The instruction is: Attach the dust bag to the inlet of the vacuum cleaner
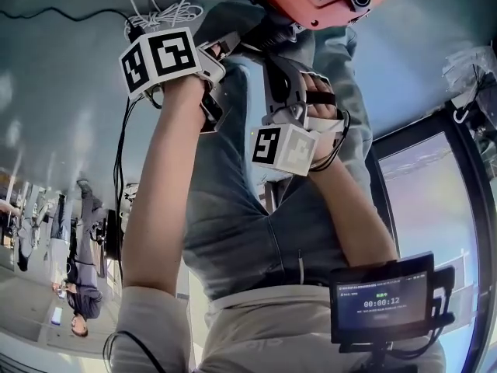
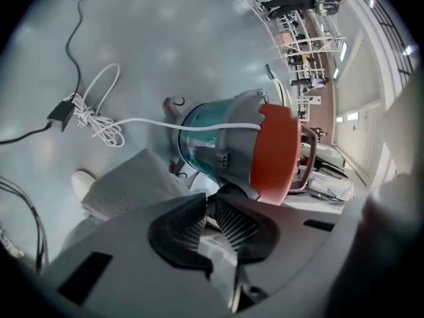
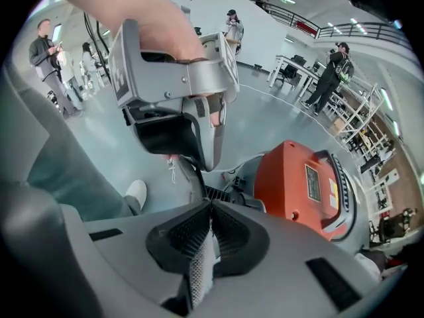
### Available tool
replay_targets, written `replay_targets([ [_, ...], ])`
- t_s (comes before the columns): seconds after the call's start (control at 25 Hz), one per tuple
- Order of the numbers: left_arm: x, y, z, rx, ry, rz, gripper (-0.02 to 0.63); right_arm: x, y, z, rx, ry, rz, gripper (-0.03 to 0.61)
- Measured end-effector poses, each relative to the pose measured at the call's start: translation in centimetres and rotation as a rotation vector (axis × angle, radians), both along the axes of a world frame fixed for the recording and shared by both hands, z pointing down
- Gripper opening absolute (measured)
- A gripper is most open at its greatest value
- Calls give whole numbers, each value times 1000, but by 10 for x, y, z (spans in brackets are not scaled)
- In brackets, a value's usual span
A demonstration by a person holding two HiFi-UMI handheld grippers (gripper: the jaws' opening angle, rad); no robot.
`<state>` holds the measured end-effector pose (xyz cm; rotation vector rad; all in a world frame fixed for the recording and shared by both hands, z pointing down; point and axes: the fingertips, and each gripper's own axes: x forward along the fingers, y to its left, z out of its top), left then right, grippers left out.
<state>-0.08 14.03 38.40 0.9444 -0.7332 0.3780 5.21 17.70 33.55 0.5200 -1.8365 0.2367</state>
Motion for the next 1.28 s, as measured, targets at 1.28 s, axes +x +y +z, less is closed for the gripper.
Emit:
replay_targets([
  [1.28,-9,14,12,-161,68,-32,57,-29,15,-8,24,-47,-169,14],
])
